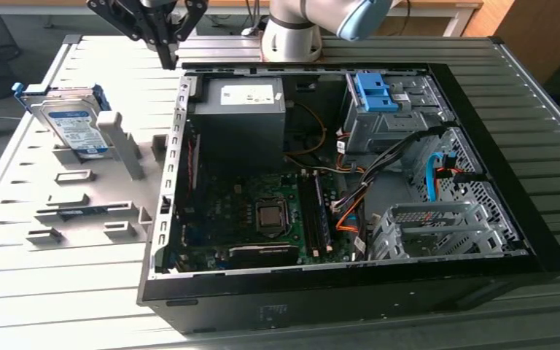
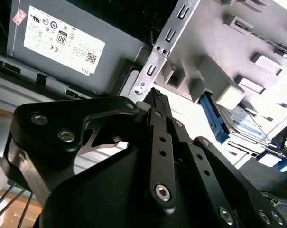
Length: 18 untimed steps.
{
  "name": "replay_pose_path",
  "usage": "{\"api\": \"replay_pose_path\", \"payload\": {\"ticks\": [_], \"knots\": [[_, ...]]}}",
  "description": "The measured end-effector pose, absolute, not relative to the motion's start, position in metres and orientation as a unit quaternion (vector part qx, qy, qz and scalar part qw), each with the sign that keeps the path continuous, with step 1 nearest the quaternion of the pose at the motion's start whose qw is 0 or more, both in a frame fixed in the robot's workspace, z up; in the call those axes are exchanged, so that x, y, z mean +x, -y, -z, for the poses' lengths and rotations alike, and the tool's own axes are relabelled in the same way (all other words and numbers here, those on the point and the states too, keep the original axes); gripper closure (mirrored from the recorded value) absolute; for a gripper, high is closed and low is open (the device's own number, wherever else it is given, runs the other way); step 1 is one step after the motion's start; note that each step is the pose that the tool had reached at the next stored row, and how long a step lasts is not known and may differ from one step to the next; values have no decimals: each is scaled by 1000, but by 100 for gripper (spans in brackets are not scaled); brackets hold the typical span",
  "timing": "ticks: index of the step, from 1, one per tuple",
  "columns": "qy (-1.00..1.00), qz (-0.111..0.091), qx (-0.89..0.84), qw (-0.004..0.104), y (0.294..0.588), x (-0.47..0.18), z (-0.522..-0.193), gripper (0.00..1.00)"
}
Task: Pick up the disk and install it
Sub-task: 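Reach for the disk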
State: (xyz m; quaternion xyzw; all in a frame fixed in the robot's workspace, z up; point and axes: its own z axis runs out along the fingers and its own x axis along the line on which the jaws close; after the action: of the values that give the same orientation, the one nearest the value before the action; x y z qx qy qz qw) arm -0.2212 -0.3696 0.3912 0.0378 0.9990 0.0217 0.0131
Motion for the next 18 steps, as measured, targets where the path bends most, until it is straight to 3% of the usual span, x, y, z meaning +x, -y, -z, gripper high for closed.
{"api": "replay_pose_path", "payload": {"ticks": [18], "knots": [[-999, -22, 38, 13, 358, -244, -391, 89]]}}
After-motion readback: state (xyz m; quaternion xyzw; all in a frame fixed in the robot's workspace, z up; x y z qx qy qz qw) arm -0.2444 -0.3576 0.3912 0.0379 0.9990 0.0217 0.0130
